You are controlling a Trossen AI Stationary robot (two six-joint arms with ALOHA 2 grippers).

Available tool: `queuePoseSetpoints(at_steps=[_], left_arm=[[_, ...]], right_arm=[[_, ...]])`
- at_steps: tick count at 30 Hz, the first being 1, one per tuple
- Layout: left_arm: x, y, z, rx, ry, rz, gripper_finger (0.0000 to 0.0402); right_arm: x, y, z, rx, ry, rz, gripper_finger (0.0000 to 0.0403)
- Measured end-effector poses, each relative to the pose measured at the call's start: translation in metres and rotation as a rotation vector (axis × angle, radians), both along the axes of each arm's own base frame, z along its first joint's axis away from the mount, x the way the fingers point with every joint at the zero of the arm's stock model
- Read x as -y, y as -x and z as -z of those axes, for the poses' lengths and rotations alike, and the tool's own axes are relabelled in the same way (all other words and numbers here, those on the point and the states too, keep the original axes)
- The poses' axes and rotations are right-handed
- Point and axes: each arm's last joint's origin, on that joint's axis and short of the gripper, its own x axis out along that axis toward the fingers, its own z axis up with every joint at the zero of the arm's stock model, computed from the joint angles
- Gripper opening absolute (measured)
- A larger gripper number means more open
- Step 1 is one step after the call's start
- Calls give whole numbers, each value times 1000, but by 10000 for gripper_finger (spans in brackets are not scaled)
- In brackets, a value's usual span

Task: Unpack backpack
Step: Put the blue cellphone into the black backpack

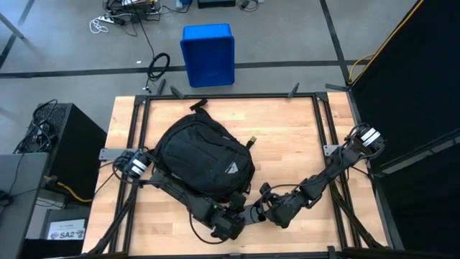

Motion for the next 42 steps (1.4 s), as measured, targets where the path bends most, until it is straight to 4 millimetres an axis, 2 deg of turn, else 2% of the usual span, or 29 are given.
queuePoseSetpoints(at_steps=[6, 10, 13, 21, 24, 29, 35, 42], left_arm=[[-2, 0, -15, -7, 11, -86, 230], [1, 2, -31, 8, 86, -141, 230], [3, 6, -30, -26, 153, -157, 230], [7, 10, -30, -30, 207, -204, 230], [7, 11, -29, -44, 203, -217, 230], [5, 14, -29, -55, 191, -250, 230], [4, 18, -30, -64, 184, -304, 229], [4, 24, -30, -86, 171, -347, 229]], right_arm=[[2, 0, -1, 0, -67, 91, 243], [0, -1, -3, 2, -213, 180, 256], [1, -4, -4, -38, -345, 219, 272], [11, -12, 3, -111, -434, 263, 360], [14, -18, 13, -160, -468, 255, 393], [16, -24, 29, -206, -519, 258, 385], [15, -25, 34, -194, -488, 279, 396], [17, -21, 37, -234, -441, 300, 348]])
